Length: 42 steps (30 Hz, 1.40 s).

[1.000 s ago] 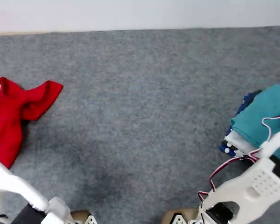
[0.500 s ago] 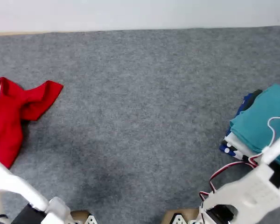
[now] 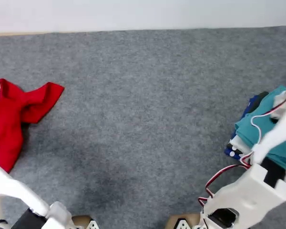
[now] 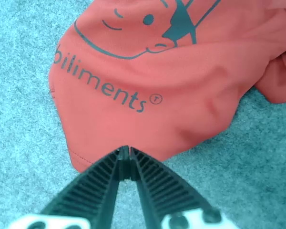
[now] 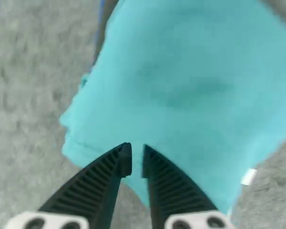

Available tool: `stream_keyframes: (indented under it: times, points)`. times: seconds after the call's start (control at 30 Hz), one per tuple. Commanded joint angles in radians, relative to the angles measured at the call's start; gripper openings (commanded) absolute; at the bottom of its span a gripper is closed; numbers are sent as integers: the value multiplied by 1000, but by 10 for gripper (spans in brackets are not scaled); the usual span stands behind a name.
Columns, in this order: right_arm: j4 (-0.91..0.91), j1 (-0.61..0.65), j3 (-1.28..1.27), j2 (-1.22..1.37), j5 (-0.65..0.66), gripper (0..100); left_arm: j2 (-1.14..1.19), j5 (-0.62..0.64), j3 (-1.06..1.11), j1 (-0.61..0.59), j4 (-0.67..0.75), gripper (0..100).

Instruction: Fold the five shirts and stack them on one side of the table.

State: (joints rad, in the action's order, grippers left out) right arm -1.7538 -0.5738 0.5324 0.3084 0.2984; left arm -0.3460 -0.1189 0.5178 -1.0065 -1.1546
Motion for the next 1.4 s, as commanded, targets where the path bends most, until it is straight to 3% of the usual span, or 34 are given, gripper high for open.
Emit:
stream_keyframes:
  times: [0.0,0.17,0.37,0.53,0.67,1.0,1.23,1.37]
  points:
    - [-27,64,-69,-1,-3,9,-14,-12,-19,8,-2,6]
    - [59,110,-150,119,-3,10,-14,-11,-16,8,-2,6]
    - [-7,96,-46,59,5,10,-14,-11,-18,8,-2,6]
    - [-13,-21,63,-64,9,10,-14,-11,-19,8,-2,6]
    - [64,-131,64,-61,135,10,-14,-11,-19,8,-2,6]
    - [229,-315,81,228,166,10,-14,-11,-15,8,-2,6]
    - [-36,-246,284,159,169,10,-12,-12,-15,9,0,6]
    - [-44,-209,262,87,169,10,-12,-12,-15,29,-3,6]
